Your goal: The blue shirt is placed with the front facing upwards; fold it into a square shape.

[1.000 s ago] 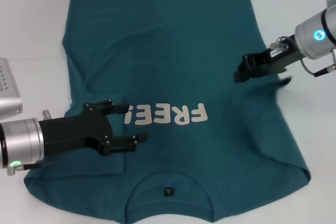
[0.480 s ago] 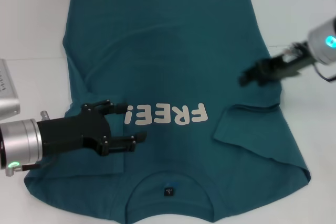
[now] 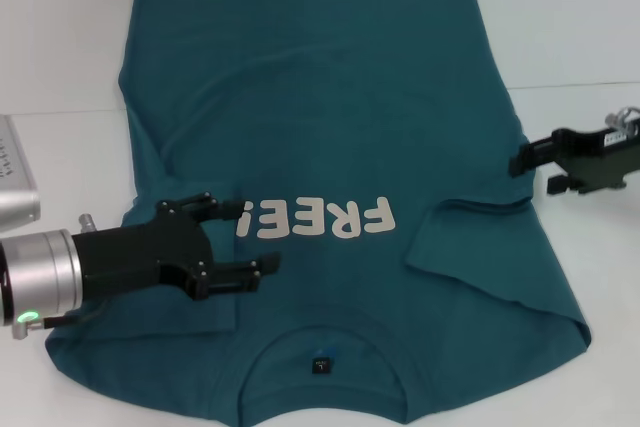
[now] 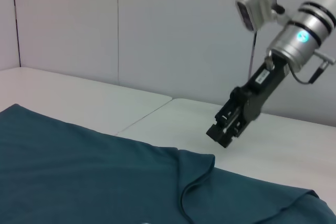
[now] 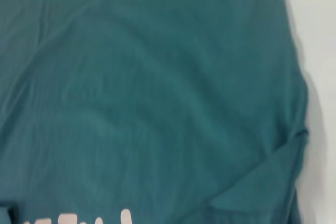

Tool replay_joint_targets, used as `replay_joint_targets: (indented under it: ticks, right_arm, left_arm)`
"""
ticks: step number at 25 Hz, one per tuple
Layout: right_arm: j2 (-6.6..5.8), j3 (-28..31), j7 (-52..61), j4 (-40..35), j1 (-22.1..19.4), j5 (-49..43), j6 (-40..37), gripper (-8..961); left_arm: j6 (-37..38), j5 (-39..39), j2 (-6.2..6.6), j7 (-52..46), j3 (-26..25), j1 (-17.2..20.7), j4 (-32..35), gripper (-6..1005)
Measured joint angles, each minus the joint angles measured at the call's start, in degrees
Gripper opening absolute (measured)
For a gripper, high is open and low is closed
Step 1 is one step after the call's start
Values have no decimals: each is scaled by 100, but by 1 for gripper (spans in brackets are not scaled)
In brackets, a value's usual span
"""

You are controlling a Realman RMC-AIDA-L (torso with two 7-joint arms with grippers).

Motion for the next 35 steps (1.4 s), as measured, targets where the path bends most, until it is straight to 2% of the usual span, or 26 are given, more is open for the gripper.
replay_joint_targets:
  ticks: [7,11,15,24,35]
  right_arm:
    - [20,-12,-131,363,-226,336,462,692]
    - [82,-15,-178,454,-226,359,667,686]
    - [209,-38,-198,551,-179,367,973,671]
    - [367,-49,-309,934,14,458,1727,616]
    - [437,-48,-486,979,153,927,2091,636]
  left_arm:
    - [-4,20,-6,8,1,-6,0,862]
    - [0,22,-4,19,0,-8,0,862]
    - [2,13,-2,70,1,-9,35,862]
    - [-29,-9,-6,148,1,-10,51,861]
    - [-39,-19,-11,177,1,4,50,861]
